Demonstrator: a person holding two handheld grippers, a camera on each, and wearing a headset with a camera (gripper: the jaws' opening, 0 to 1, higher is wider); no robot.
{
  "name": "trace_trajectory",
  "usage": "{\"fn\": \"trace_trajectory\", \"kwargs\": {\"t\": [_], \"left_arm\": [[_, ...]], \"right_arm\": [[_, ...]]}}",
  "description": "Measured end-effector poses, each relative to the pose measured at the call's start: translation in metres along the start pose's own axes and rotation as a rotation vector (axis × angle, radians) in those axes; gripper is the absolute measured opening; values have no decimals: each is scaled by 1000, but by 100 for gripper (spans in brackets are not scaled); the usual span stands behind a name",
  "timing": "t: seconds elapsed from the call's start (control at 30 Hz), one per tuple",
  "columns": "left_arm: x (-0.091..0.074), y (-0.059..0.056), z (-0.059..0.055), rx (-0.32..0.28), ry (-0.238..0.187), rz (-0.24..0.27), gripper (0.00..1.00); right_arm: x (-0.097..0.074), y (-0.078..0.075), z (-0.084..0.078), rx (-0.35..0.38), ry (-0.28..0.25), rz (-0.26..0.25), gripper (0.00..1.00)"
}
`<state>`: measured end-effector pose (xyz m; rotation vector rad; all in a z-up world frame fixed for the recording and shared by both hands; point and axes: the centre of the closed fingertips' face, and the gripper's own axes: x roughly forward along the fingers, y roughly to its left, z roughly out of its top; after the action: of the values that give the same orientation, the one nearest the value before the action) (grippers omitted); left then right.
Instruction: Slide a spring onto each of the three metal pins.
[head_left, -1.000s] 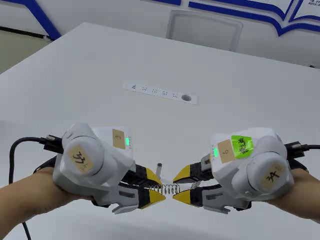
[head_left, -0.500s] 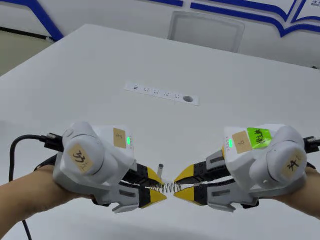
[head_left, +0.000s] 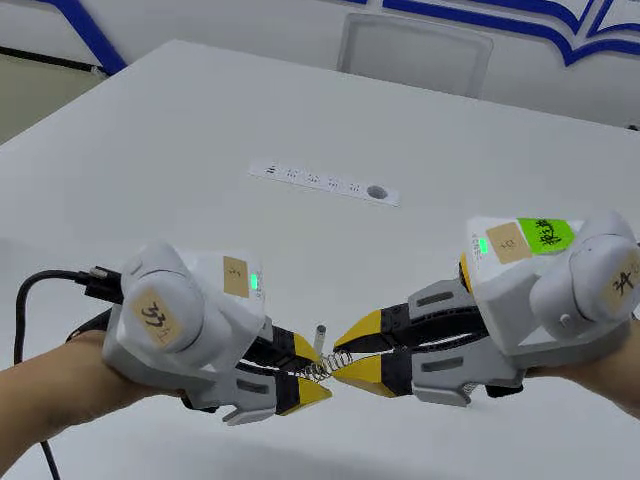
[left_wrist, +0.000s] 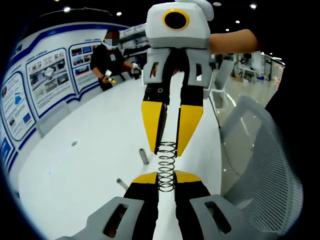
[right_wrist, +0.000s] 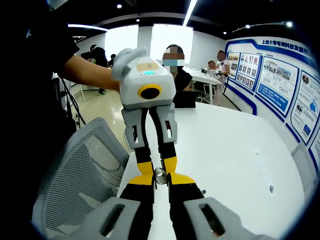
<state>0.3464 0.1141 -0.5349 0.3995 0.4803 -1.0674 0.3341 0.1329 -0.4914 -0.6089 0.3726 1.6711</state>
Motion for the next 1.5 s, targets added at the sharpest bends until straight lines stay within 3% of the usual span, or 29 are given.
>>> {"fn": "trace_trajectory", "kwargs": {"t": [0.2, 0.43, 0.93, 1.17, 1.33, 1.5], "left_arm": [[3, -1, 1, -14, -6, -2, 10], [2, 0, 11, -51, -60, 3, 10], [1, 0, 8, -51, -46, 8, 10], [-4, 6, 11, -94, -69, 18, 12], [-7, 9, -2, -77, -5, 25, 19], [-10, 13, -11, -56, 7, 53, 29]], "right_arm": [[6, 1, 10, 7, -35, 2, 11], [12, 1, 21, 38, -81, -1, 11], [13, 1, 19, 56, -77, -15, 11], [10, -9, 23, 97, -118, -60, 10], [6, -21, 26, 126, -143, -89, 10], [5, -37, 26, 151, -157, -131, 10]]}}
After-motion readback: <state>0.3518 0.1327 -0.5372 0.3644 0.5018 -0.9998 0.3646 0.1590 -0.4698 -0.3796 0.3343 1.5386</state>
